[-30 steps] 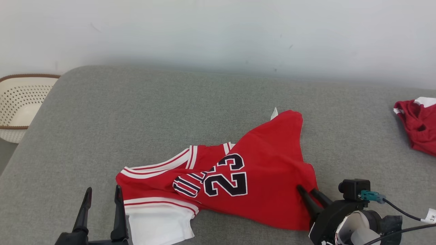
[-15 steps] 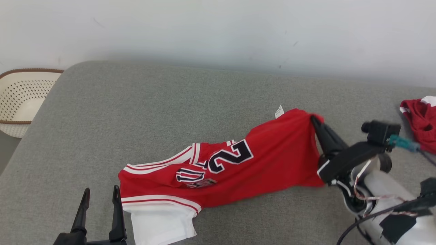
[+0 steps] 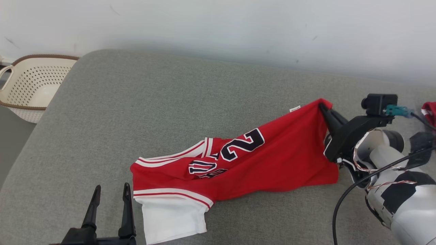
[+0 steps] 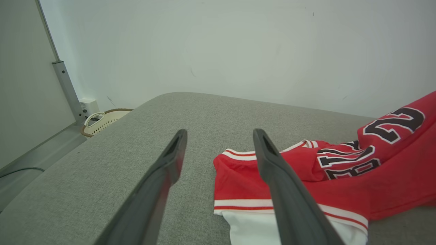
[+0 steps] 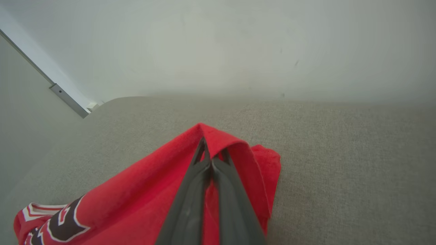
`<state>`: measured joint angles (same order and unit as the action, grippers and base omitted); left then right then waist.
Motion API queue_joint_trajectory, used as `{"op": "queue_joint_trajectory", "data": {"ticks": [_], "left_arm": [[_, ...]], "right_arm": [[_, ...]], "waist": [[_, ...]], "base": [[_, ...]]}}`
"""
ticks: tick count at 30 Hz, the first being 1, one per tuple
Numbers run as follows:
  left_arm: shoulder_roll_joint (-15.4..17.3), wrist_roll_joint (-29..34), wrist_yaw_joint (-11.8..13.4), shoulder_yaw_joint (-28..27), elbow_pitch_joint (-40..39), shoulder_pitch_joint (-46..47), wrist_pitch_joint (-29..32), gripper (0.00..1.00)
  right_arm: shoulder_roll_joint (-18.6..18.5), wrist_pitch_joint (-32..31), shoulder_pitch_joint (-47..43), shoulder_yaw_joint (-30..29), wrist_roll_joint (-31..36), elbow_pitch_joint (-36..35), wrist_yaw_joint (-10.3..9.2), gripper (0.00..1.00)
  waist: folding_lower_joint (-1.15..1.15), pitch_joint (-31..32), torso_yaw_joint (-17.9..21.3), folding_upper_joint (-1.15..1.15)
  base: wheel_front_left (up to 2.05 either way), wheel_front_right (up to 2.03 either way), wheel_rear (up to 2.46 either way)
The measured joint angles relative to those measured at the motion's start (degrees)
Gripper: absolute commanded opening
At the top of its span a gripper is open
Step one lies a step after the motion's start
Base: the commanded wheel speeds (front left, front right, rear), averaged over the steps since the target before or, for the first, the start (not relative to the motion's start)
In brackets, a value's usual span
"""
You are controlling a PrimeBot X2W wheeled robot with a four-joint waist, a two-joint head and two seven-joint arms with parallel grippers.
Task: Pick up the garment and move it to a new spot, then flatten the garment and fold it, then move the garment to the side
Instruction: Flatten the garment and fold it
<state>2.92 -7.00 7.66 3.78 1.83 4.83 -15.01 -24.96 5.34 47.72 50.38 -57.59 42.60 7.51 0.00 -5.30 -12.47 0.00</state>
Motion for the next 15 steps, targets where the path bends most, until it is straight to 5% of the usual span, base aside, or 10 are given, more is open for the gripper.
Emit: {"op": "queue_joint_trajectory", "data": {"ticks": [1, 15], "left_arm": [[0.0, -0.02, 0.01, 0.07, 0.05, 0.0, 0.0, 1.0], [-0.02, 0.08, -0.08, -1.0, 0.93, -1.22, 0.0, 1.0]], "right_arm": [[0.29, -0.43, -0.02, 0.67, -0.38, 1.04, 0.0, 0.98], [-2.23, 5.59, -2.72, 6.06, -4.05, 1.3, 0.0, 1.0]], "waist": [[0.0, 0.0, -0.19, 0.0], [0.0, 2.34, 3.26, 0.0]], "base": [[0.0, 0.0, 0.0], [0.0, 0.0, 0.0]]}}
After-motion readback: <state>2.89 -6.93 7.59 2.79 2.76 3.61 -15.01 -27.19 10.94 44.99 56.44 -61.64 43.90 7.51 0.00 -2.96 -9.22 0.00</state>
